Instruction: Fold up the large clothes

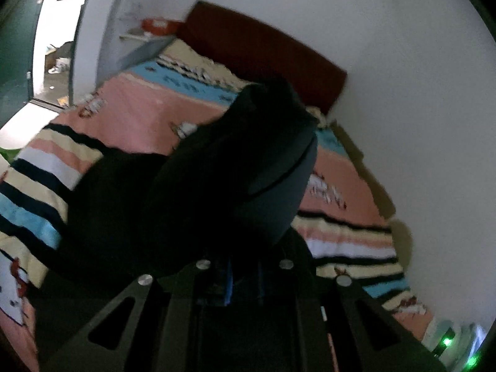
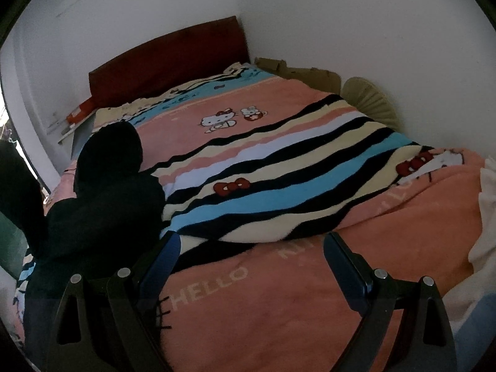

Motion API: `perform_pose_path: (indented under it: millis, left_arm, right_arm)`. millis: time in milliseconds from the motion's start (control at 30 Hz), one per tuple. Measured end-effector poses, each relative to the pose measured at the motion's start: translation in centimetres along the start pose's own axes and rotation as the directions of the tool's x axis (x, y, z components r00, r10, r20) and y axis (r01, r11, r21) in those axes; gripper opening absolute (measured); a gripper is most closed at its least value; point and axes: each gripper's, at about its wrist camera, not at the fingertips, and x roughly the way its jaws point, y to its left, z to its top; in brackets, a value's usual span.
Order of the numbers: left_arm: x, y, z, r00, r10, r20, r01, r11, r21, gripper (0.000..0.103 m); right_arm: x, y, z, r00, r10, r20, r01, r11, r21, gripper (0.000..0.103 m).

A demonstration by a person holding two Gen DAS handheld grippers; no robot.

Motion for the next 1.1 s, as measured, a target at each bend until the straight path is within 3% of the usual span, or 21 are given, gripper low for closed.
perform_pose_path:
  millis: [200,467,600,767,833,1100]
  left_arm:
    - [5.7,-2.9,-4.2,0.994,0.050,-0.094,-0.045,0.997,0.061,0.010]
    - [12.3,-2.6,-9.5,0.970,0.125,-0.210,-0.109,0.990,0.084,0.010]
    - [13.8,-3.0,-10.4,0.961,0.158,-0.228,-0.133,0.984,0.120,0.012]
    - [12.7,-3.4,-10.4,0.963,0.109,-0.245,-0.082,0.990,0.119,0.033]
    - [11.5,-3.7,-10.1,0.967,0.078,-0.244,-0.049,0.991,0.122,0.054]
    - [8.4,-5.1,-10.6,0.966,-0.044,-0.255,0.078,0.989,0.125,0.054]
  right_arm:
    - [1.1,-1.2,-0.6,0.997,-0.078,0.011,0.078,0.997,-0.022,0.093]
    - [2.5,-3.2,-1.2,0.993,-0.117,-0.024,0.117,0.993,0.018,0.093]
    - [2.6,-3.3,-1.1,0.992,-0.124,-0.019,0.124,0.992,0.016,0.093]
    - [2.7,-2.8,-1.1,0.992,-0.125,-0.020,0.125,0.992,0.000,0.093]
    - [2.7,-2.8,-1.1,0.992,-0.124,-0.019,0.124,0.992,0.002,0.093]
    - [2.6,-2.5,-1.2,0.990,-0.143,-0.011,0.143,0.990,-0.009,0.093]
